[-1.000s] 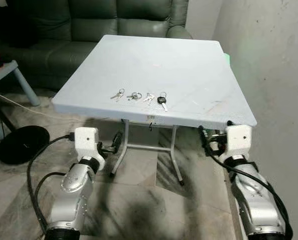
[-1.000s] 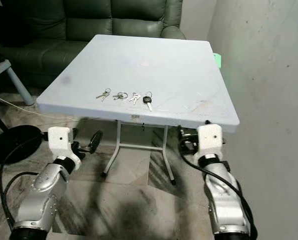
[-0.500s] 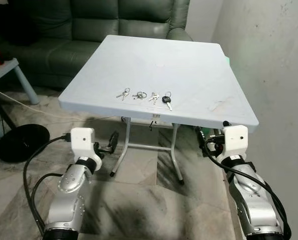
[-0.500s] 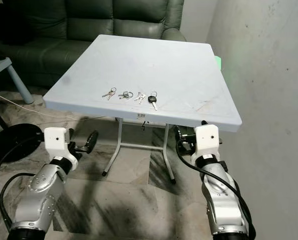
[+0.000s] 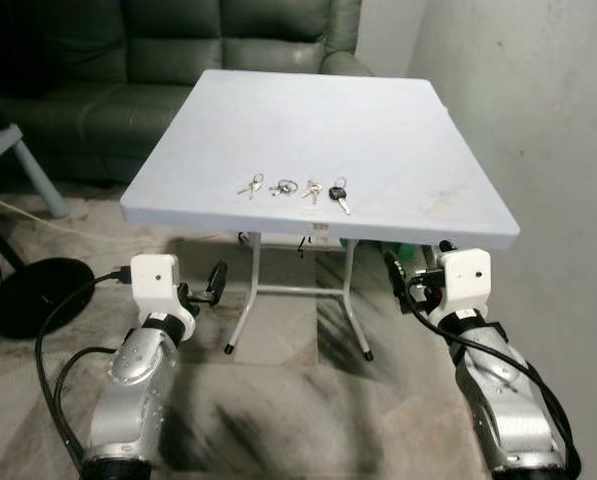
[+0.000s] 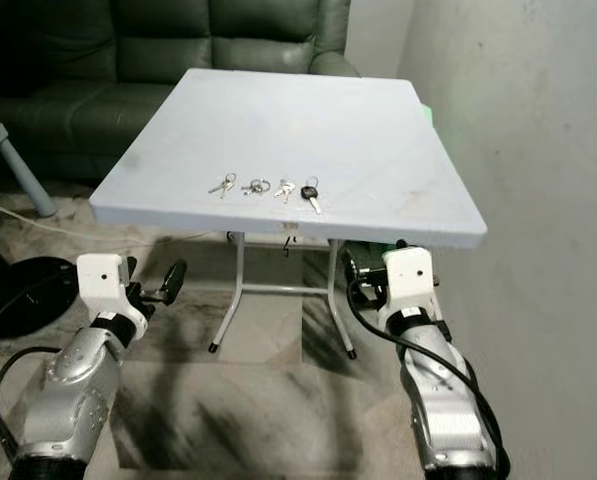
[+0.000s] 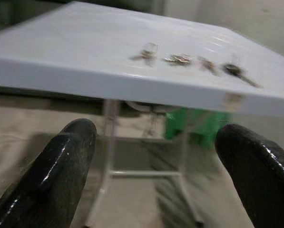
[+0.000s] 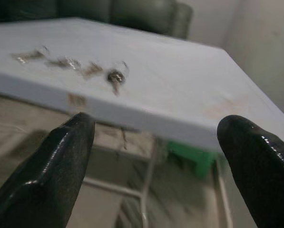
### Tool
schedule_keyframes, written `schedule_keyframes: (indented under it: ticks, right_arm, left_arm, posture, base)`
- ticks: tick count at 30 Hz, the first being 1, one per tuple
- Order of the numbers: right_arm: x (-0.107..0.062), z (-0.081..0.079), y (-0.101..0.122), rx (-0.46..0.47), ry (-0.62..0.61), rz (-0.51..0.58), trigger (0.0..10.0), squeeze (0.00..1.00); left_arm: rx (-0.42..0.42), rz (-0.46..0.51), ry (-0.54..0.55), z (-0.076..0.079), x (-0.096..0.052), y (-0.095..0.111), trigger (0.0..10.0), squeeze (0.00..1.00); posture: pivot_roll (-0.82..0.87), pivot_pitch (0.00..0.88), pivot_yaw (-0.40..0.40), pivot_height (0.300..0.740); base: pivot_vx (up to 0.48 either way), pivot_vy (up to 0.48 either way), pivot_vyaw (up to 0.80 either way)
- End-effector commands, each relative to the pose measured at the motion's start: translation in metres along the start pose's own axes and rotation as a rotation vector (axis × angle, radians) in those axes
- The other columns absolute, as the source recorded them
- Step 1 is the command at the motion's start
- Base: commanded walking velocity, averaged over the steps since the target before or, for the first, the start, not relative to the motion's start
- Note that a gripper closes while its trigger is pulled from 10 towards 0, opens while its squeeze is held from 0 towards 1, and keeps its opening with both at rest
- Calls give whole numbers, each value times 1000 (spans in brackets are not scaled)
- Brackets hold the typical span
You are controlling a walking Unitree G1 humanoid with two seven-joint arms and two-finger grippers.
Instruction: Hang keys on a hook
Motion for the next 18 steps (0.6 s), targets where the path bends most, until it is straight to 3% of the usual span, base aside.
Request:
schedule_keyframes:
  ticks: [1,18]
  right_arm:
    - [1,-3,4,1,9,13,10000,0]
    - [2,-5,3,1,27,5,10000,0]
  left_arm:
    - [14,12,8,-6,2,6,10000,0]
    - [10,8,19,-6,1,4,10000,0]
  posture:
    - [-27,59,-27,740]
    - [-23,49,-34,740]
  base:
    - [0,480,0]
    - [0,471,0]
Point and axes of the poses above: a point about 5 cm out from each wrist's last joint towards the gripper, its own x axis pointing out of the wrist towards the gripper, its own y axis along the axis of the wrist's last joint, z = x × y, the point moved 2 cm from there along x, pointing out of the wrist towards the gripper, and after that the axes turned 8 degrees about x, right-handed, at the moved point
